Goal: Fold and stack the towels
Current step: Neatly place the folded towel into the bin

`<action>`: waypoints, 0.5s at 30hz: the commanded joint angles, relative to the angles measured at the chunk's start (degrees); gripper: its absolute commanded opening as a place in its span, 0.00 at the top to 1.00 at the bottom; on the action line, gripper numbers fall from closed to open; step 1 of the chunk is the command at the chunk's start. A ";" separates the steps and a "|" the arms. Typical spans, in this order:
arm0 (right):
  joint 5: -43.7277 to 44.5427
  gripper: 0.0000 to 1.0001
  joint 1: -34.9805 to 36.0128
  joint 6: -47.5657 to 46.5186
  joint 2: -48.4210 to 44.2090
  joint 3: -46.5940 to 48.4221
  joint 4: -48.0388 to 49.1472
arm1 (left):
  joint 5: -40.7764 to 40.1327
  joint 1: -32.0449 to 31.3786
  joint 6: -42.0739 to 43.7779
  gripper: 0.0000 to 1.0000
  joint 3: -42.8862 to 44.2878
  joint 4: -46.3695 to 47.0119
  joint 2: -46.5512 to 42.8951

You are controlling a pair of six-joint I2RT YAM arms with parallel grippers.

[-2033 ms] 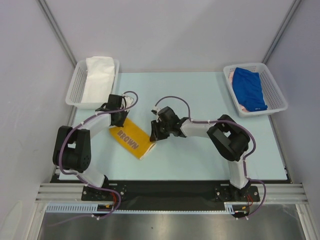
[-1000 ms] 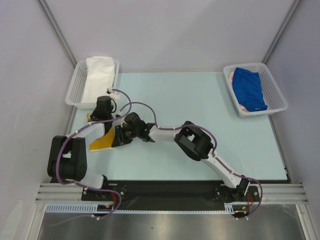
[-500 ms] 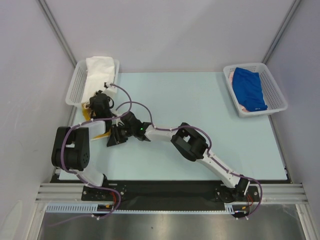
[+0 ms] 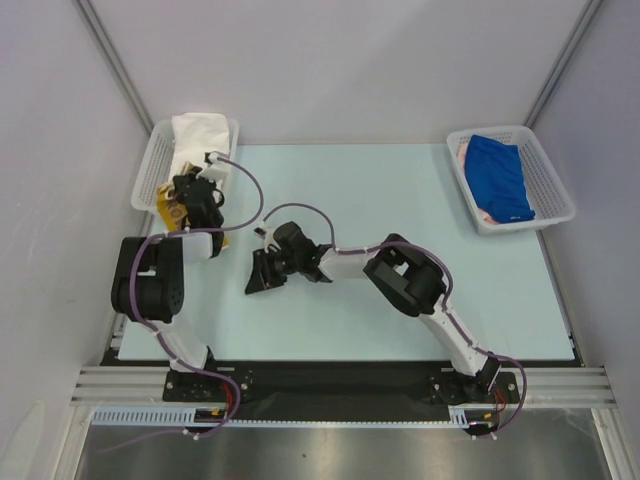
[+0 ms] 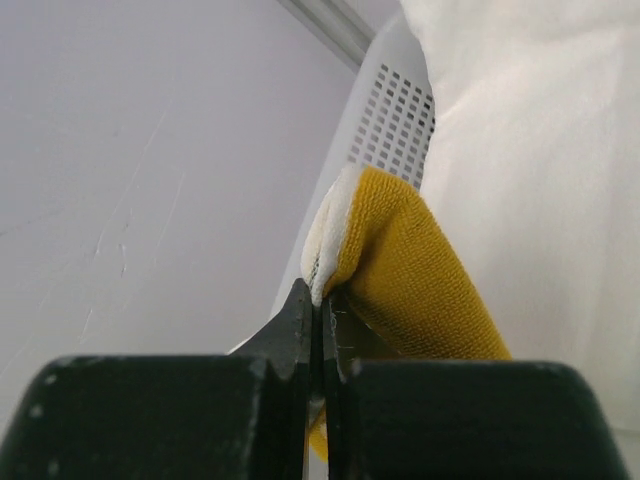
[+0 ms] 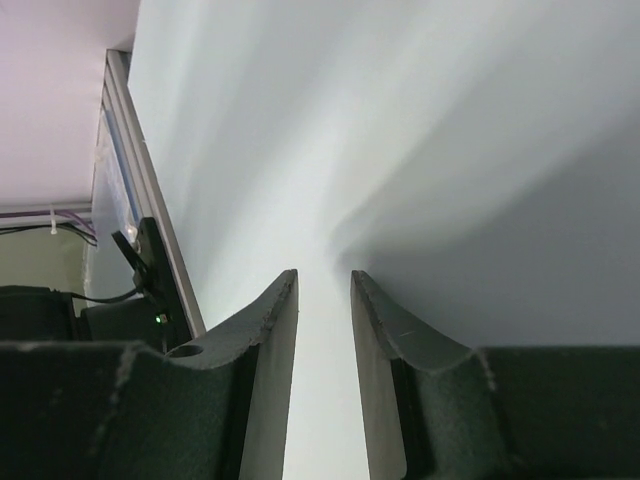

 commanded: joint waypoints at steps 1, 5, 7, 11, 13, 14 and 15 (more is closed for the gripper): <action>0.61 0.66 -1.05 -1.98 -5.65 -4.05 0.94 | 3.25 1.14 1.20 1.00 4.97 7.30 1.81; 1.31 0.66 -2.37 -2.94 -12.50 -9.33 1.39 | 5.97 2.89 -1.78 1.00 7.61 7.39 3.92; 1.05 0.66 -3.43 -4.09 -14.18 -11.26 0.15 | 7.46 2.99 -1.09 1.00 9.64 6.94 5.76; 1.14 0.66 -5.10 -4.62 -18.67 -15.30 0.59 | 9.40 3.34 -0.99 1.00 12.45 7.21 8.31; 1.14 0.66 -6.15 -5.23 -20.69 -16.71 -0.11 | 9.93 3.52 -0.82 1.00 14.20 7.21 9.54; 1.14 0.66 -6.50 -5.32 -21.22 -17.24 0.24 | 11.24 3.43 -0.47 1.00 14.99 6.52 9.90; 1.14 0.66 -6.85 -5.50 -22.27 -17.85 0.15 | 12.12 3.43 -0.47 1.00 16.48 5.99 10.60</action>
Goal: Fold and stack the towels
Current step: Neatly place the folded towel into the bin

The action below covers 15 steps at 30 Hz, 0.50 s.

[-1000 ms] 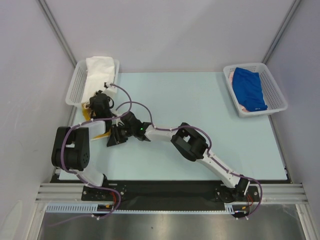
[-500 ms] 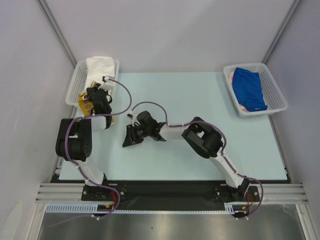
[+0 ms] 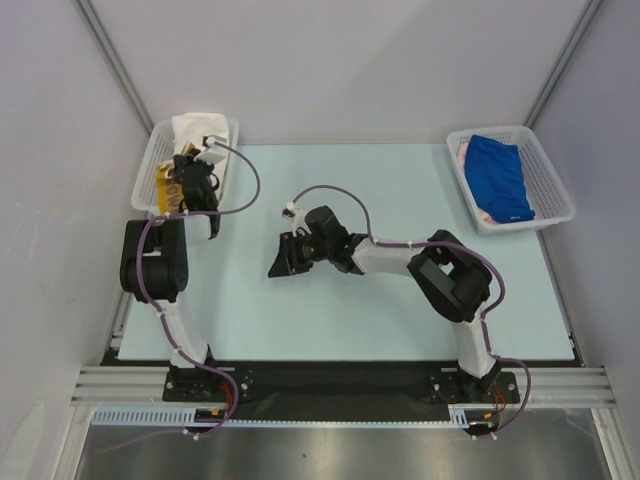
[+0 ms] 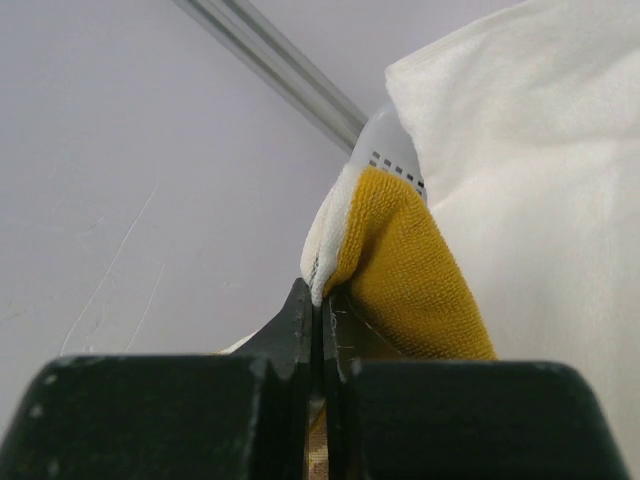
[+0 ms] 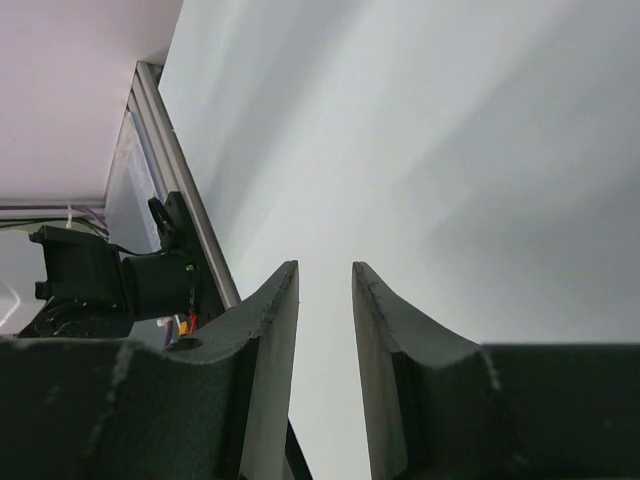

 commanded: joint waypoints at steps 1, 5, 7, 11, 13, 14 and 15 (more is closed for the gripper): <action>0.11 0.66 -1.52 -2.11 -4.75 -2.42 0.65 | 5.46 0.37 -0.49 1.00 5.37 2.70 1.44; -0.07 0.66 -3.02 -2.81 -6.59 -4.18 0.39 | 7.65 0.54 -0.76 1.00 9.59 -0.11 3.73; 0.20 0.66 -3.46 -3.34 -7.82 -5.15 0.48 | 8.10 0.46 -0.66 1.00 11.08 -0.37 5.13; -0.24 0.66 -4.69 -3.25 -8.61 -6.21 0.92 | 9.51 0.55 0.04 1.00 13.11 -0.81 7.85; -0.42 0.66 -5.22 -3.34 -8.79 -6.73 1.27 | 9.68 0.81 -0.48 1.00 14.78 -1.51 8.82; -0.42 0.66 -5.31 -3.52 -8.79 -6.91 1.27 | 10.04 0.81 -0.75 1.00 15.13 -1.60 9.53; -0.42 0.66 -5.57 -3.43 -8.79 -7.35 1.44 | 10.56 0.98 -1.01 1.00 16.26 -1.87 10.06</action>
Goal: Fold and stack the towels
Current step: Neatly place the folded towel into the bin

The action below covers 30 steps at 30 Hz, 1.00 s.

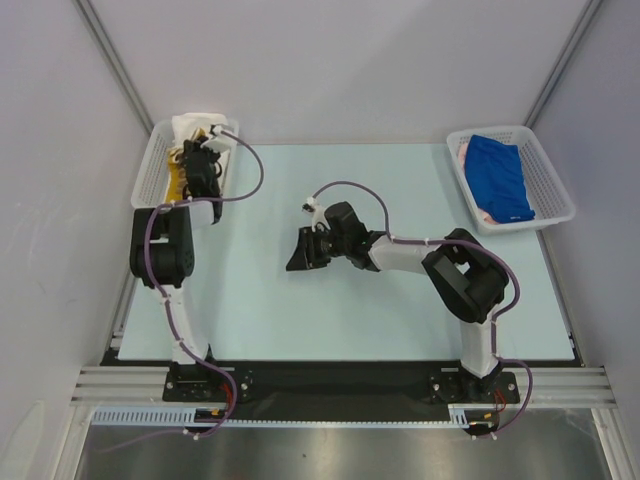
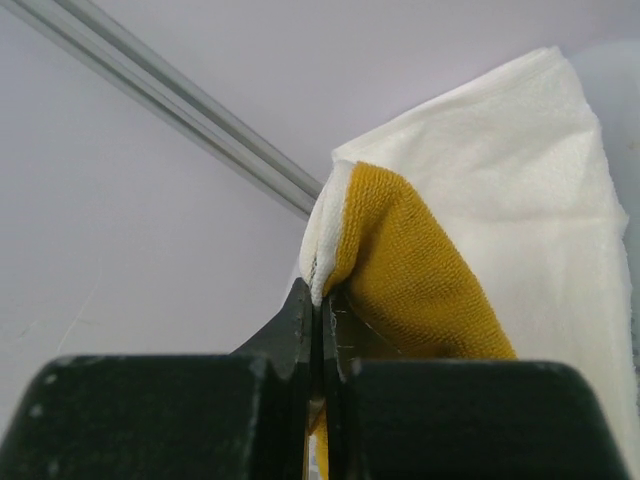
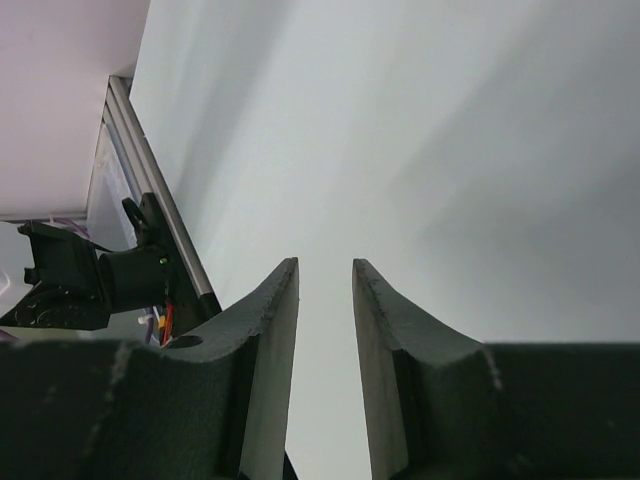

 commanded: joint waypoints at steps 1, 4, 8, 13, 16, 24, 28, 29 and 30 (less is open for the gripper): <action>-0.48 0.66 -0.74 -1.33 -3.24 -0.86 1.64 | 3.22 0.88 -0.97 1.00 4.36 0.34 2.06; -0.92 0.66 -1.35 -1.24 -2.89 -1.30 1.99 | 4.19 0.88 -0.97 1.00 6.82 -0.36 4.08; -1.45 0.66 -2.06 -0.98 -2.71 -1.57 2.87 | 4.98 0.88 -0.71 1.00 11.39 -2.11 7.42; -1.71 0.66 -2.67 -1.07 -2.71 -1.48 2.88 | 5.42 1.14 -0.18 1.00 18.86 -4.84 13.56; -1.62 0.66 -3.20 -0.98 -2.63 -1.65 2.87 | 6.04 1.40 -2.37 0.93 21.85 -5.37 15.68; -1.80 0.66 -3.64 -1.33 -1.40 -1.21 2.61 | 3.14 2.28 -9.58 0.44 26.95 -5.90 17.18; -1.89 0.66 -3.47 -1.42 -1.05 -1.04 2.52 | 0.34 2.28 -11.87 0.05 30.55 -10.46 17.00; -1.80 0.66 -3.64 -1.51 -1.13 -1.04 2.52 | -0.55 2.28 -12.39 0.00 31.51 -11.26 17.01; -1.80 0.66 -3.55 -1.51 -1.05 -0.95 2.43 | -0.90 2.28 -13.44 0.00 32.66 -11.87 16.48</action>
